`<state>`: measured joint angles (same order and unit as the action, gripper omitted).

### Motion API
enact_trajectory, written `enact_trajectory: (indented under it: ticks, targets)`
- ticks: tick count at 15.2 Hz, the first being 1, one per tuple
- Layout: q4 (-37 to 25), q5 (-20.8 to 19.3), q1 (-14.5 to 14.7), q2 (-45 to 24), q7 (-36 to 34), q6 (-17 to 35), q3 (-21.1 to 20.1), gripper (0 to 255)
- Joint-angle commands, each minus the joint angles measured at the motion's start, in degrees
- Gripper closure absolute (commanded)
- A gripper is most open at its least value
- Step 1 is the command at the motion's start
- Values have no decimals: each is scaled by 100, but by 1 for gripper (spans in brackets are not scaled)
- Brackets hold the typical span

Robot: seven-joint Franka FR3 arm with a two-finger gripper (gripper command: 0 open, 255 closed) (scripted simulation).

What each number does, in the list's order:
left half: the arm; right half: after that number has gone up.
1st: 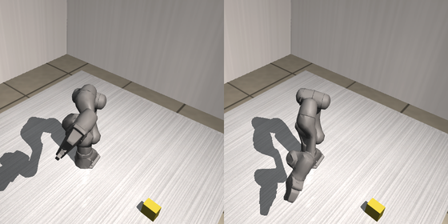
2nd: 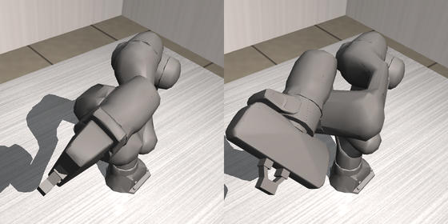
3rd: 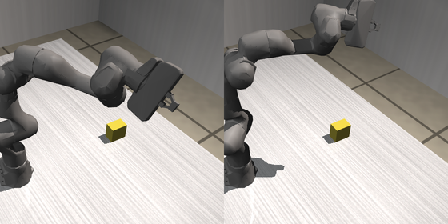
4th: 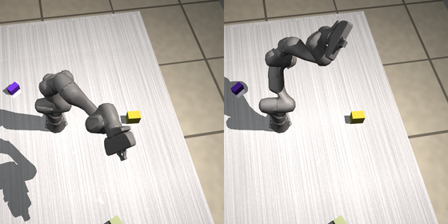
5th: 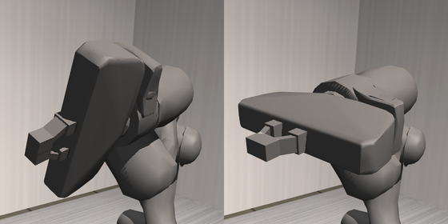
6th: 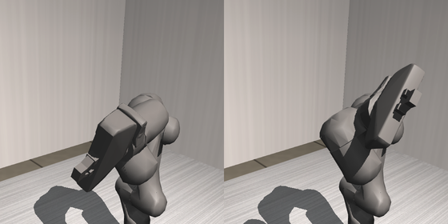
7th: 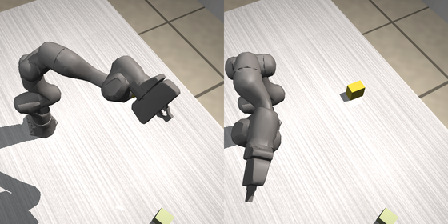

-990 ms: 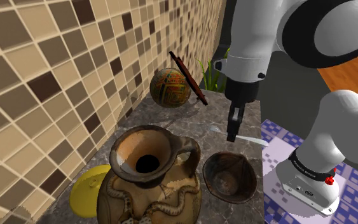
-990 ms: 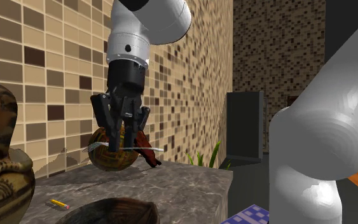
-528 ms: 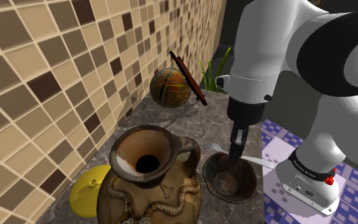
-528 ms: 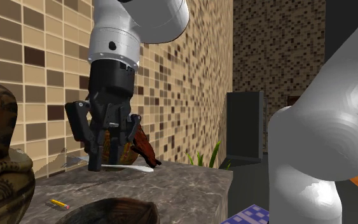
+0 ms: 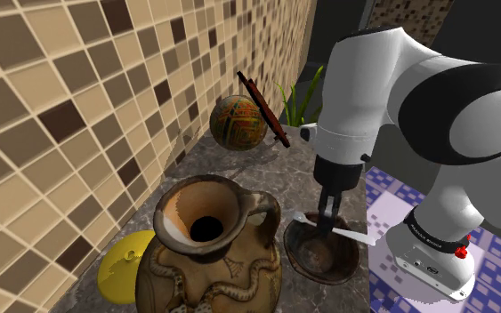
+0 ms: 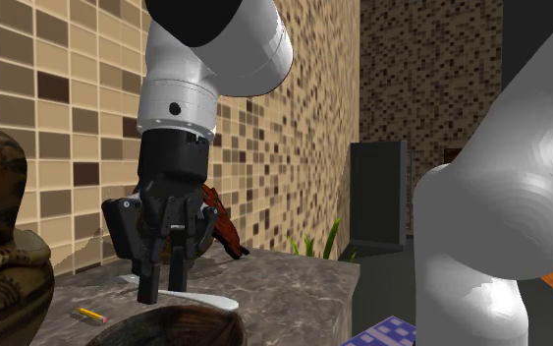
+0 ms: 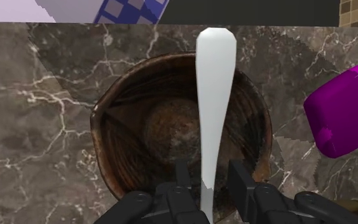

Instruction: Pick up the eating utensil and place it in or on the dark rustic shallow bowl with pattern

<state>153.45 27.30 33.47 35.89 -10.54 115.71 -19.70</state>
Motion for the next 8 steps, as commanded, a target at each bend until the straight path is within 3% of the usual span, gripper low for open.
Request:
enact_trajectory:
  ticks: [1, 7, 8]
  targets:
    - [25, 14, 6, -18, 5, 48, -14, 255]
    - [25, 14, 6, -18, 5, 48, -14, 255]
    - [25, 14, 6, -18, 5, 48, -14, 0]
